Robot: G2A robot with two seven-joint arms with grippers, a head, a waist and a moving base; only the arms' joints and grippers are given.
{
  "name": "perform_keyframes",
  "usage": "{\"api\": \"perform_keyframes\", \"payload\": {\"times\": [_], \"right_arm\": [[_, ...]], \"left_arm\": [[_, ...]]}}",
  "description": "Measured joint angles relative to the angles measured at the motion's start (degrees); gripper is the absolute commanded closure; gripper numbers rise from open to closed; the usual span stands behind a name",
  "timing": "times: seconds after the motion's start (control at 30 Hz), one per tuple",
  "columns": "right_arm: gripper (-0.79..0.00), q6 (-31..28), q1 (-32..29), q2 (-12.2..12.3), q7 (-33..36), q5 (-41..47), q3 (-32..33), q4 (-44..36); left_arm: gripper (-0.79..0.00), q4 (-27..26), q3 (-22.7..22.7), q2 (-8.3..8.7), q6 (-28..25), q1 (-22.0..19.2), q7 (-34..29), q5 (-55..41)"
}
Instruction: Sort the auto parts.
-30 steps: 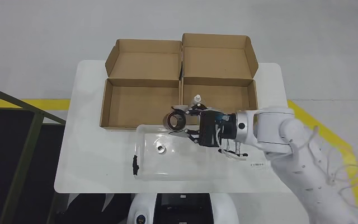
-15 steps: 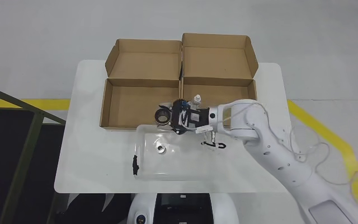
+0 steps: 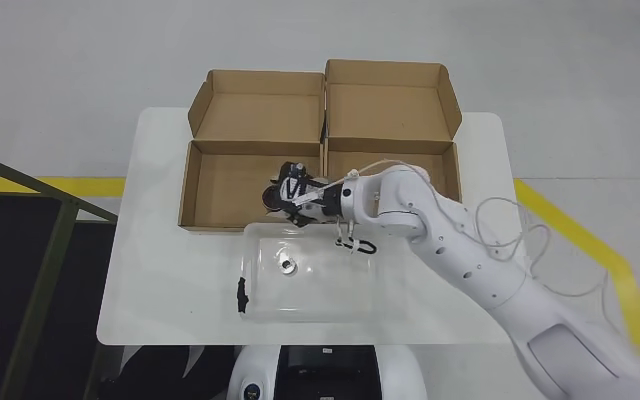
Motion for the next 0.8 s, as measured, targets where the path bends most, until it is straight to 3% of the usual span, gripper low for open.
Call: {"api": "perform_keyframes", "payload": {"times": [0.37,0.8], "right_arm": [[0.0,4.0,6.4,-6.0,-0.1,-0.1,-6.9,9.1],[0.0,6.8,9.5,-12.3,-4.7,-0.3,-11.0,20.2]], "left_arm": [[-0.785,0.0,0.0,0.0,0.0,0.0,0.0,0.0],[-0.785,0.0,0.0,0.0,0.0,0.0,0.0,0.0]]}}
